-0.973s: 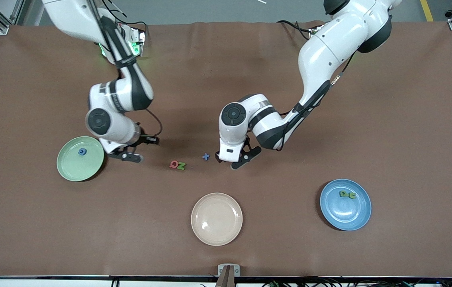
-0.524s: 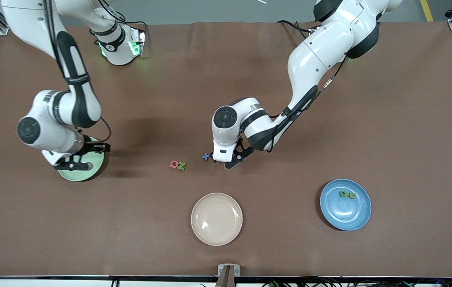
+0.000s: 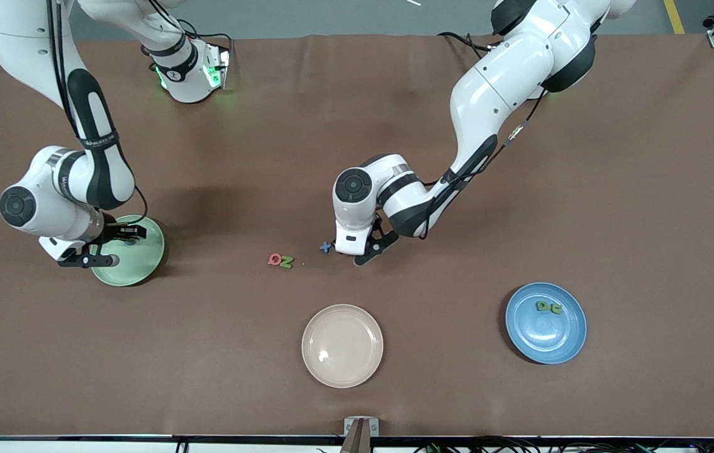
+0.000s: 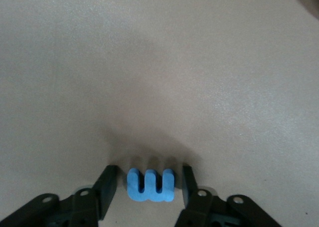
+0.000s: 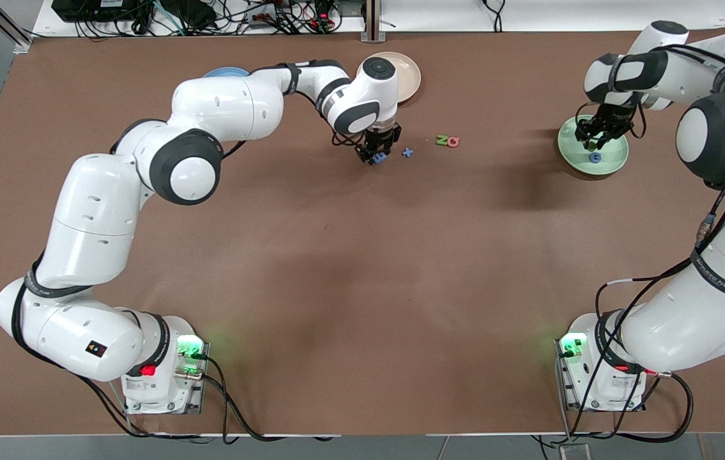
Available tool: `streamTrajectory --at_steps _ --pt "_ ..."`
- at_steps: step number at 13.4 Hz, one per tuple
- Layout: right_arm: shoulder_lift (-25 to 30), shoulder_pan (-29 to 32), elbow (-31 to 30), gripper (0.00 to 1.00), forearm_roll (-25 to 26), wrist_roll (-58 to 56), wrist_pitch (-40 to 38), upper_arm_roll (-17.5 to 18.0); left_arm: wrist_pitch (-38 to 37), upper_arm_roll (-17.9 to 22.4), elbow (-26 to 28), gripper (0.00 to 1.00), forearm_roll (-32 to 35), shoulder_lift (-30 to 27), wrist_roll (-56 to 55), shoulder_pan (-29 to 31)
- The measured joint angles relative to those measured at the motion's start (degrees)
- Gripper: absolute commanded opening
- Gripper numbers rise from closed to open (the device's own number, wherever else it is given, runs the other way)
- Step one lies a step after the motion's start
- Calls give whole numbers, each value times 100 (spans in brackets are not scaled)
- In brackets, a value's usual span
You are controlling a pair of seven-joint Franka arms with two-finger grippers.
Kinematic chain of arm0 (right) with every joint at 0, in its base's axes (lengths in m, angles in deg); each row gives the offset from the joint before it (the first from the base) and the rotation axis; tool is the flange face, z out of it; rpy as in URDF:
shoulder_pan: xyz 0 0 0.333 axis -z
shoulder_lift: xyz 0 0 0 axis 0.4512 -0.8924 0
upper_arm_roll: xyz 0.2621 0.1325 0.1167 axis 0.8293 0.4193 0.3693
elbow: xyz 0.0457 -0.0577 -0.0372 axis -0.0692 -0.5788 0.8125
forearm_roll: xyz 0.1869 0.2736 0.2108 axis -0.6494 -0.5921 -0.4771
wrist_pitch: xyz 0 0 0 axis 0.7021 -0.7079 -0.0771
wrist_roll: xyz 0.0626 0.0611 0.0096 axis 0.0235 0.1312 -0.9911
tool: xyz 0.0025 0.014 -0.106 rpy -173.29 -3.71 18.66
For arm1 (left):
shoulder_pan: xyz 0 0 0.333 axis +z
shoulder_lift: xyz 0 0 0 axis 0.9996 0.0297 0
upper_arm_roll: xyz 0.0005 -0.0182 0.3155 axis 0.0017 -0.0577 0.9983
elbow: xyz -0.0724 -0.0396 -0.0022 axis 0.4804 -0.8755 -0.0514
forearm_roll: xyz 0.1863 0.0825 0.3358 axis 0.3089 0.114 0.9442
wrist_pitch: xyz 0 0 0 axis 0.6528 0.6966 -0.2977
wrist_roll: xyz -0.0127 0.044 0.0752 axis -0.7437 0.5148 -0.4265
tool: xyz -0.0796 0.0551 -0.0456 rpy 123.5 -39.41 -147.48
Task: Sort upper and lower case letters into plates
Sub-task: 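Release the B on the green plate while the left gripper carries the m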
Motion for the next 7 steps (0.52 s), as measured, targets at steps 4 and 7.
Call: streamTrajectory --at_steps 4,7 --pt "-216 -9 -27 23 -5 0 225 58 2 13 -70 0 -5 -16 0 19" --pt "-246 -17 -25 38 -6 1 242 69 -71 243 -235 0 2 -321 120 337"
